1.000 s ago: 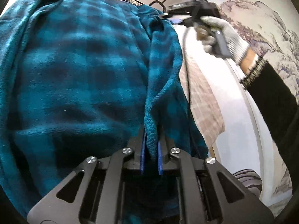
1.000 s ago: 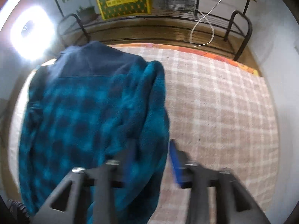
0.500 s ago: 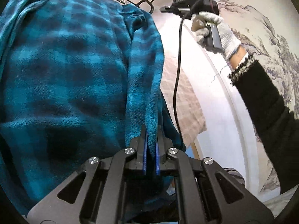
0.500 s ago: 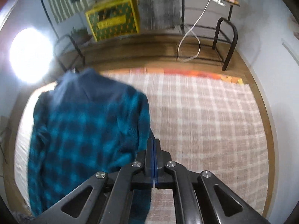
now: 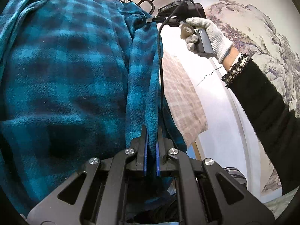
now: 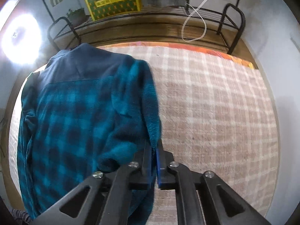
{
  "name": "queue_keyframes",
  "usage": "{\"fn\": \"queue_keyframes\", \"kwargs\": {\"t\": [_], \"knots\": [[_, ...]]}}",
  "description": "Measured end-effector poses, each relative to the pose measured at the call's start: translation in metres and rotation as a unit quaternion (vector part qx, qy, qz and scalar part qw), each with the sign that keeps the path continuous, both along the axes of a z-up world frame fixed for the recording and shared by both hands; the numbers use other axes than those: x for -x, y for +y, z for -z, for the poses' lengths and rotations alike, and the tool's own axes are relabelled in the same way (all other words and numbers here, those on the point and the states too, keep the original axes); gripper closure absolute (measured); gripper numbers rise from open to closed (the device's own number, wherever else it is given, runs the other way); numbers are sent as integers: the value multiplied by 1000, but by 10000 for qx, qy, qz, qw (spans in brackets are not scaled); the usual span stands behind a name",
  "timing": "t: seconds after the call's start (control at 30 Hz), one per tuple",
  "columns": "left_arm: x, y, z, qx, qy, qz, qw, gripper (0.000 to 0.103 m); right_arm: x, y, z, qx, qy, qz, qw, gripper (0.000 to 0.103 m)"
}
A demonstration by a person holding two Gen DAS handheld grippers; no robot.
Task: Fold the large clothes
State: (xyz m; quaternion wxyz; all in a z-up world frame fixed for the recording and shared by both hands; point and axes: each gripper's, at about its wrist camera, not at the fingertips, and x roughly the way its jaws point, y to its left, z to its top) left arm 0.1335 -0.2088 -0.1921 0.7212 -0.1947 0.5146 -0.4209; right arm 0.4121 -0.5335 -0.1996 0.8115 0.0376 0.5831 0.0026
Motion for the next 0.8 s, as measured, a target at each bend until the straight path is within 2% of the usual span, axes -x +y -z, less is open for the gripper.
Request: {"fn": "queue_keyframes", "kwargs": {"t": [0.17,0.23,0.37,0.47,0.5,0.53,0.57,0.6,0.67,0.8], "knots": [[-2,-5,-1,80,-10,75,9999,99,11,-10,-26,-307,-311,16,9990,103],[-1,-7,-1,95,1,96,9999,99,12,-9,-35,-276,-445,-17,9986,103],[-3,-6,-1,227,129,47,9996,99,1,4,-37,-31,-407,80,9991,103],[-5,0,-8,534,194,-27,9984,99,-9,30,-71,146,-775,-163,9967,103],[-5,0,-11,586,192,-54,9981,99,-14,49,-89,488,-944,-385,9936,103],[-4,2,-11,642,214,-71,9977,99,-17,63,-100,612,-1054,-577,9909,103],[-3,5,-10,721,279,-91,9970,99,-26,95,-115,598,-1188,-928,9868,103],[-2,6,-8,728,319,-105,9968,99,-26,95,-115,598,-1188,-928,9868,103],[0,10,-2,693,417,-110,9967,99,-34,124,-106,587,-1143,-1202,9844,103],[3,21,12,685,737,-164,9948,99,-52,181,-39,609,-615,-1662,9823,103]]}}
